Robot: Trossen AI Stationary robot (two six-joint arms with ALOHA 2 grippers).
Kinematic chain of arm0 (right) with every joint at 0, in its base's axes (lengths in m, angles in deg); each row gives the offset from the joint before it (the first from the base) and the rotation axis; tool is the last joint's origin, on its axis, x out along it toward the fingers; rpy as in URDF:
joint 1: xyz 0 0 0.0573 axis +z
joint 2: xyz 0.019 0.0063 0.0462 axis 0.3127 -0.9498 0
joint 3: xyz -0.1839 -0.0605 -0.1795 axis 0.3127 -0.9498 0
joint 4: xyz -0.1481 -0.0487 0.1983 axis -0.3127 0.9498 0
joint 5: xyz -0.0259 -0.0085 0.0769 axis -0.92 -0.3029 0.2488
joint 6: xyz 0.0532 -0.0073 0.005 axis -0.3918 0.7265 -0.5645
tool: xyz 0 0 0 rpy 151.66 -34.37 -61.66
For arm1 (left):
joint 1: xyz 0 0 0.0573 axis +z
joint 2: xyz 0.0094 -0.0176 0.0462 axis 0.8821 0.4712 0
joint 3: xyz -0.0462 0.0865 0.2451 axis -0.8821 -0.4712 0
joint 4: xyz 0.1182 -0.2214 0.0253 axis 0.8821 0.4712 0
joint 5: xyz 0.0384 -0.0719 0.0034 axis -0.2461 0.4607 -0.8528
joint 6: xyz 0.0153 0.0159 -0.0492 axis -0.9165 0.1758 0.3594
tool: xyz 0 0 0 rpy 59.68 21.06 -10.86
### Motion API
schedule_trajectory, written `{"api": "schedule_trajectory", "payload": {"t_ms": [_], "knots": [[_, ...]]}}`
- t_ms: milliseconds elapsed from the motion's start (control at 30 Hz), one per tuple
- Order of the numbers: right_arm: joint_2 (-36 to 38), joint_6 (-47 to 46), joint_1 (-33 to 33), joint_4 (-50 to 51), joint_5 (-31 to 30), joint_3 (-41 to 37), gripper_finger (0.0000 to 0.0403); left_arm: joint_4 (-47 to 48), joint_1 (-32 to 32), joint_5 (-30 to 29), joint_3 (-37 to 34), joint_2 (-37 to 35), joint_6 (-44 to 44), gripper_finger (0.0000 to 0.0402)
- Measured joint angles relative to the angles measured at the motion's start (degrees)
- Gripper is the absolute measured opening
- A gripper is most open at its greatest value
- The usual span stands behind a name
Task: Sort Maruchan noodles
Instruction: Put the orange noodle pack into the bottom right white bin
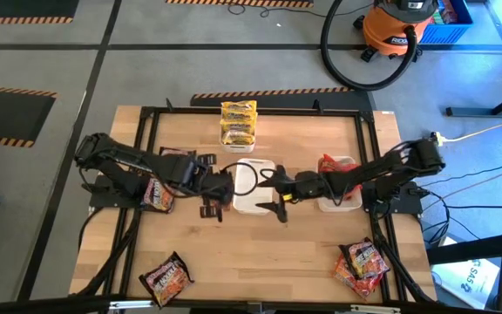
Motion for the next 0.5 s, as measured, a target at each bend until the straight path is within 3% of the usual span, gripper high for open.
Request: {"api": "schedule_trajectory", "payload": {"t_ms": [267,500], "knots": [[-6.25,-7.46,-0.20,-12.95,-0.41,0.04,0.0296,-5.47,-1.62,-5.47,0.00,0.02,0.29,0.0000],[-8.41,-8.45,-0.20,-15.04,-3.89,2.19,0.0296,-8.09,-1.56,-7.33,0.00,0.02,0.83,0.0000]]}}
